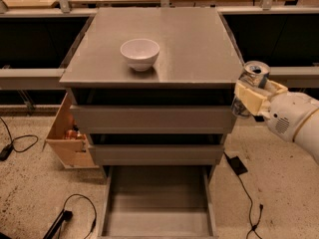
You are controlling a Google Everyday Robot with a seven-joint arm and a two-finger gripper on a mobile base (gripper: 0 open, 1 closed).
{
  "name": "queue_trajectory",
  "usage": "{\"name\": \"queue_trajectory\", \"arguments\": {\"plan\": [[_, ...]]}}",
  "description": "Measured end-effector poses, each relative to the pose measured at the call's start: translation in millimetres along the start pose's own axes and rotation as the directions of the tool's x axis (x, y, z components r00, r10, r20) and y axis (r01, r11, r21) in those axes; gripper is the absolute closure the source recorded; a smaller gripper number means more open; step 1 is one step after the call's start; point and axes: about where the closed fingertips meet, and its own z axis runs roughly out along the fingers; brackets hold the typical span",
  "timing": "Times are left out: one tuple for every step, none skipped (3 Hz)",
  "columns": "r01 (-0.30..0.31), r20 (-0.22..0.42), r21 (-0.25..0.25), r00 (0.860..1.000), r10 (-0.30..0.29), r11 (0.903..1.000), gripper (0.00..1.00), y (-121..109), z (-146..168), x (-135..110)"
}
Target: Place redbull can into bottom drawer
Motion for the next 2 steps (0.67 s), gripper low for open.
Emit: {"name": "queue_trajectory", "arguments": {"plan": [[-0.005,-0.048,-0.054,0.999,0.003,0.9985,1.00,9,18,48],[0.009,-0.083,-0.143,0.996,-0.021,0.9897,1.00,20,37,124]]}}
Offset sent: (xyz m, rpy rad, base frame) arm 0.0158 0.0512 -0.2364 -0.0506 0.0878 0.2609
